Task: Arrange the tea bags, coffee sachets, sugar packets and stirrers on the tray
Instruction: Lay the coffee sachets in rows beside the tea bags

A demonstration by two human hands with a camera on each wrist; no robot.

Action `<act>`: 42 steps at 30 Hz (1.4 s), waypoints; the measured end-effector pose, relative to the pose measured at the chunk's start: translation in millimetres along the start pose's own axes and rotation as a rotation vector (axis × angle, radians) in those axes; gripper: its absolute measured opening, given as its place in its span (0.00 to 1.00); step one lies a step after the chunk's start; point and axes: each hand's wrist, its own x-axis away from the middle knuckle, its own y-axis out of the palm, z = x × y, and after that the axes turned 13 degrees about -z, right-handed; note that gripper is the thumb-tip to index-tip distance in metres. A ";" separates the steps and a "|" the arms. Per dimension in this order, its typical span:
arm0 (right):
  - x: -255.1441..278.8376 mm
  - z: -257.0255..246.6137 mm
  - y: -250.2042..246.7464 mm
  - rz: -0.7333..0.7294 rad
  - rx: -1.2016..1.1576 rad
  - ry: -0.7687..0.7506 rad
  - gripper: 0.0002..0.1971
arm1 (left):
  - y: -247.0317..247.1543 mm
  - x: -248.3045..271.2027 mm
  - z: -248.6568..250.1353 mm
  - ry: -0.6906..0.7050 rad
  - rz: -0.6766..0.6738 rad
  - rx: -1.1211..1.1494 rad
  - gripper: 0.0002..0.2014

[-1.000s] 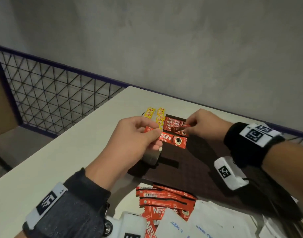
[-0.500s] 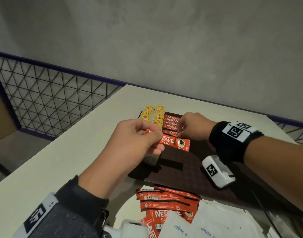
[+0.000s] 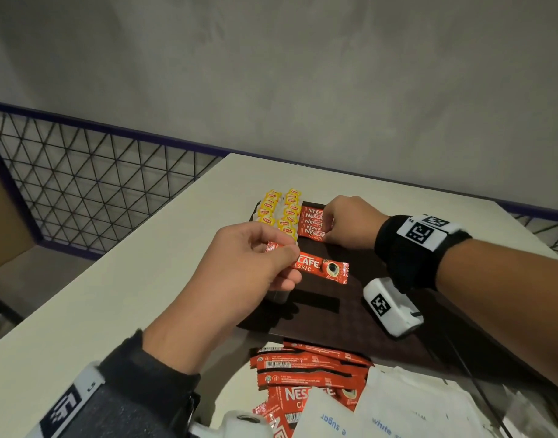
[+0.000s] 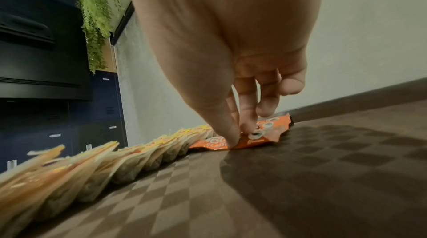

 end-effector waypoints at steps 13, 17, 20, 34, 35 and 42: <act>107.6 -37.8 -31.4 -0.065 -0.160 -0.529 0.10 | 2.8 -2.3 -0.9 0.002 0.052 0.092 0.06; 117.3 -37.5 -32.9 0.061 -0.008 -0.539 0.13 | 4.7 -0.2 -0.9 -0.013 0.023 0.172 0.06; 117.4 -33.2 -37.0 0.018 -0.032 -0.519 0.13 | 4.8 1.4 0.9 -0.021 0.004 0.235 0.07; 40.5 17.4 -6.7 0.044 0.053 -0.103 0.09 | -7.0 1.8 12.4 0.073 0.184 0.264 0.05; 37.3 15.9 -3.4 0.039 0.057 -0.102 0.10 | -7.7 1.4 11.9 0.073 0.187 0.257 0.04; 16.7 8.7 6.5 0.022 0.073 -0.090 0.12 | -8.4 -2.0 7.9 0.083 0.198 0.218 0.03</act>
